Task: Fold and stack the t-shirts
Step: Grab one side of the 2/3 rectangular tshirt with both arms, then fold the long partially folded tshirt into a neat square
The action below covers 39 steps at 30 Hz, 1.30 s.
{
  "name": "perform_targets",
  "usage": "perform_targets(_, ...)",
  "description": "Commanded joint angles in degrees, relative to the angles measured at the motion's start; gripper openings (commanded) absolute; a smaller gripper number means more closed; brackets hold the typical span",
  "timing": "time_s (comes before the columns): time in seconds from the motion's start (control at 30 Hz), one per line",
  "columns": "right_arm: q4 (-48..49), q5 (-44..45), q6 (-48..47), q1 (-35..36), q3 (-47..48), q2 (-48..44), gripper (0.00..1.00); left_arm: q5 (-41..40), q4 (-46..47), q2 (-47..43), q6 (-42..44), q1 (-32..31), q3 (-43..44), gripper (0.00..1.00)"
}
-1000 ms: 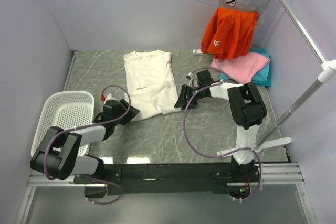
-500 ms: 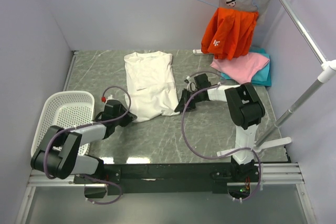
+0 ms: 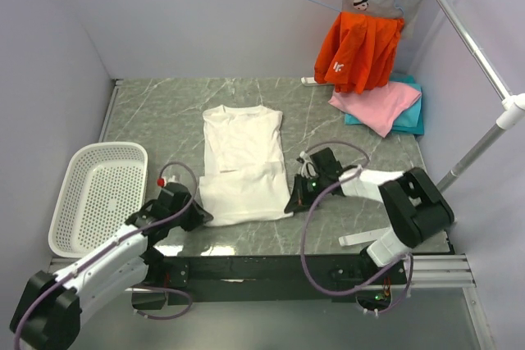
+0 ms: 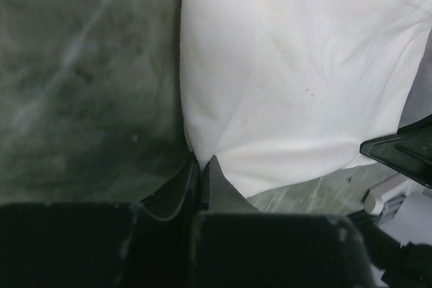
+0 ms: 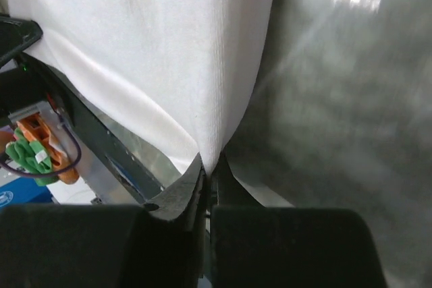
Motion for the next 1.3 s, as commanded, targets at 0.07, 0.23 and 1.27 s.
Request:
perform_targets(0.07, -3.7, 4.2, 5.7, 6.0, -6.7, -14.5, 0.0, 0.6, -11.3, -7.7, -9.0, -8.7, -2.2, 0.01)
perform_targets(0.23, -8.6, 6.2, 6.3, 8.2, -6.0, -27.2, 0.0, -3.1, -18.2, -14.3, -13.1, -13.1, 4.3, 0.01)
perform_targets(1.27, -14.7, 1.8, -6.3, -7.7, 58.9, 27.3, 0.0, -15.6, 5.6, 51.2, 20.5, 9.3, 57.7, 0.01)
